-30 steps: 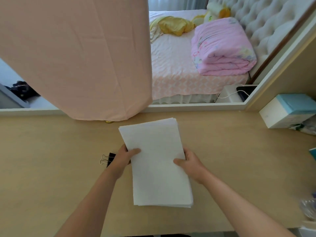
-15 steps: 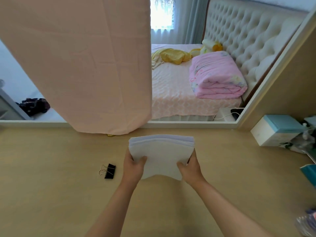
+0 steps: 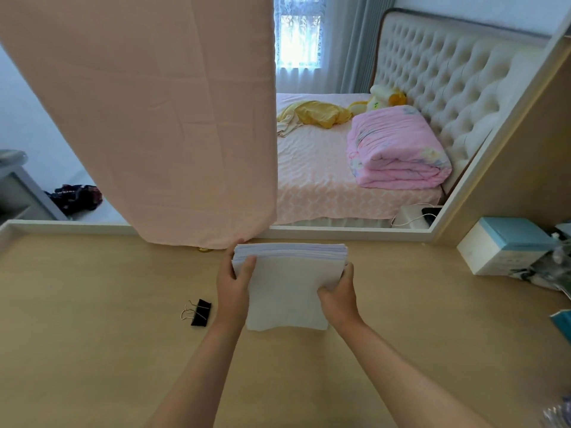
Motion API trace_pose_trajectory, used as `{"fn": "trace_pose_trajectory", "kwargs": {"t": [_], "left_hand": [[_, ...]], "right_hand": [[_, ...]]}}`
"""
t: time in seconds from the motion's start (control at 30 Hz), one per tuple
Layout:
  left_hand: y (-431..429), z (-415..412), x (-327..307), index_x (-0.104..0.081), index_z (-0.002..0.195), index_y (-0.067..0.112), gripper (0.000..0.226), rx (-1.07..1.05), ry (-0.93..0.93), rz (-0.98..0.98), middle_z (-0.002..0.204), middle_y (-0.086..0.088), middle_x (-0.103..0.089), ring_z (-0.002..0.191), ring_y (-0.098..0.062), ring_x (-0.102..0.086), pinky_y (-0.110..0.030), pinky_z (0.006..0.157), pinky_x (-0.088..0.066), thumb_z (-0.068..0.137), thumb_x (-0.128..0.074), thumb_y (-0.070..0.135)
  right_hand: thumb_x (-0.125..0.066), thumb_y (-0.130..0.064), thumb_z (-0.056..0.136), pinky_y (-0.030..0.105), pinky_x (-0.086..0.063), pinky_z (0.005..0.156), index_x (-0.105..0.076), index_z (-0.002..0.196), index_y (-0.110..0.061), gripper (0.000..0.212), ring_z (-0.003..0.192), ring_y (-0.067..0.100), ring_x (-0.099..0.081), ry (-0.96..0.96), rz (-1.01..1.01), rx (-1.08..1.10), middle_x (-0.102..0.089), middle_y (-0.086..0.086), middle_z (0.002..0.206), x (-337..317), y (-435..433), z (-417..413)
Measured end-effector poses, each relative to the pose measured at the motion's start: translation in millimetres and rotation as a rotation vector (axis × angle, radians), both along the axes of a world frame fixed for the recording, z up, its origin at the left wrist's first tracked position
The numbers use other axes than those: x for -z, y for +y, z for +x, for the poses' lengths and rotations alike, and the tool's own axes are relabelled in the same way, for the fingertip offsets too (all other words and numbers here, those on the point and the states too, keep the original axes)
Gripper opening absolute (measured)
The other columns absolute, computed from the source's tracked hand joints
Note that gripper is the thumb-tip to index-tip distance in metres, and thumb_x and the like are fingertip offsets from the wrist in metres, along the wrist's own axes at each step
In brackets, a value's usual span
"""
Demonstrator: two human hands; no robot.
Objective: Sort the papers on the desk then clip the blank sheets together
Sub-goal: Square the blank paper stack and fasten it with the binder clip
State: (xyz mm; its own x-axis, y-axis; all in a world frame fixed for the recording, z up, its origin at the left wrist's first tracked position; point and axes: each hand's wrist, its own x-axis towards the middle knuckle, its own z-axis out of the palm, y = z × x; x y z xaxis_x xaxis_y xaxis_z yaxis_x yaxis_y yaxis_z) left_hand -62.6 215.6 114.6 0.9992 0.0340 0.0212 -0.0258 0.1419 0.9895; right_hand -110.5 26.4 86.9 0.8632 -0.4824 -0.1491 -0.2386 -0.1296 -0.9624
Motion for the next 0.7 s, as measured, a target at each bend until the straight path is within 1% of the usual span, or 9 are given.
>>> {"fn": "trace_pose_trajectory", "kwargs": {"t": [0.07, 0.17, 0.23, 0.33, 0.37, 0.43, 0.5, 0.57, 0.7], "left_hand": [[-9, 3, -5, -0.066, 0.114, 0.034, 0.038, -0.109, 0.097, -0.034, 0.115, 0.009, -0.068, 0.113, -0.014, -0.062, -0.037, 0.095, -0.05, 0.082, -0.064, 0.054], [-18, 11, -16, -0.069, 0.093, 0.036, 0.016, -0.247, 0.215, -0.019, 0.101, 0.01, -0.069, 0.105, -0.017, -0.063, -0.039, 0.093, -0.049, 0.087, -0.062, 0.049], [-19, 13, -18, -0.07, 0.098, 0.03, 0.013, -0.23, 0.151, -0.039, 0.102, 0.01, -0.072, 0.105, -0.011, -0.063, -0.035, 0.095, -0.047, 0.094, -0.057, 0.03], [-21, 14, -21, -0.068, 0.111, 0.024, 0.019, -0.213, 0.072, -0.031, 0.112, 0.012, -0.07, 0.108, 0.003, -0.06, -0.02, 0.094, -0.043, 0.096, -0.057, 0.024], [-22, 13, -21, -0.067, 0.114, 0.026, 0.02, -0.223, 0.064, -0.018, 0.112, 0.016, -0.069, 0.106, 0.01, -0.058, -0.016, 0.091, -0.041, 0.095, -0.06, 0.028], [-23, 14, -20, -0.065, 0.117, 0.028, 0.023, -0.256, 0.088, -0.02, 0.108, 0.021, -0.067, 0.096, 0.018, -0.056, -0.013, 0.084, -0.041, 0.094, -0.063, 0.028], [-23, 16, -19, -0.066, 0.116, 0.03, 0.023, -0.265, 0.125, -0.069, 0.109, 0.019, -0.068, 0.098, 0.014, -0.058, -0.015, 0.086, -0.042, 0.093, -0.063, 0.026], [-24, 14, -18, -0.07, 0.111, 0.029, 0.019, -0.251, 0.128, -0.068, 0.11, 0.018, -0.069, 0.105, 0.007, -0.059, -0.017, 0.088, -0.042, 0.094, -0.061, 0.031], [-26, 13, -18, -0.071, 0.112, 0.024, 0.022, -0.266, 0.121, -0.061, 0.11, 0.015, -0.07, 0.107, 0.002, -0.061, -0.017, 0.087, -0.043, 0.094, -0.06, 0.028]], "right_hand": [[-0.049, 0.01, 0.078, 0.022, -0.045, 0.06, -0.04, 0.109, -0.019, 0.044, 0.08, 0.013, -0.059, -0.003, -0.002, 0.008, -0.059, -0.001, 0.096, 1, 2, 0], [-0.048, 0.009, 0.076, 0.033, -0.049, 0.067, -0.05, 0.101, -0.022, 0.04, 0.08, 0.023, -0.061, -0.066, 0.017, 0.062, -0.063, 0.005, 0.093, 2, -1, 3], [-0.048, 0.011, 0.076, 0.035, -0.051, 0.069, -0.05, 0.099, -0.028, 0.045, 0.079, 0.019, -0.062, -0.085, 0.018, 0.07, -0.063, 0.005, 0.093, 2, 0, 2], [-0.047, 0.015, 0.076, 0.014, -0.049, 0.065, -0.045, 0.113, -0.033, 0.061, 0.072, -0.003, -0.06, -0.109, 0.003, 0.053, -0.063, -0.007, 0.095, -1, 3, -1], [-0.047, 0.016, 0.075, 0.01, -0.047, 0.064, -0.046, 0.118, -0.03, 0.063, 0.074, -0.005, -0.06, -0.119, 0.005, 0.052, -0.063, -0.009, 0.096, -2, 2, 0], [-0.046, 0.016, 0.075, 0.011, -0.048, 0.063, -0.055, 0.115, -0.024, 0.058, 0.081, 0.006, -0.063, -0.13, 0.019, 0.049, -0.065, -0.007, 0.094, -3, -1, 1], [-0.046, 0.015, 0.075, 0.014, -0.049, 0.061, -0.058, 0.109, -0.025, 0.054, 0.079, 0.013, -0.062, -0.138, 0.037, 0.051, -0.066, -0.004, 0.091, -4, -3, 2], [-0.047, 0.013, 0.072, 0.014, -0.049, 0.064, -0.053, 0.116, -0.029, 0.061, 0.079, 0.006, -0.062, -0.146, 0.02, 0.054, -0.065, -0.01, 0.093, -7, -1, 2], [-0.046, -0.005, 0.061, 0.021, -0.05, 0.068, -0.056, 0.121, -0.023, 0.063, 0.082, 0.008, -0.064, -0.147, 0.042, 0.059, -0.067, -0.009, 0.094, -5, 0, 2]]}}
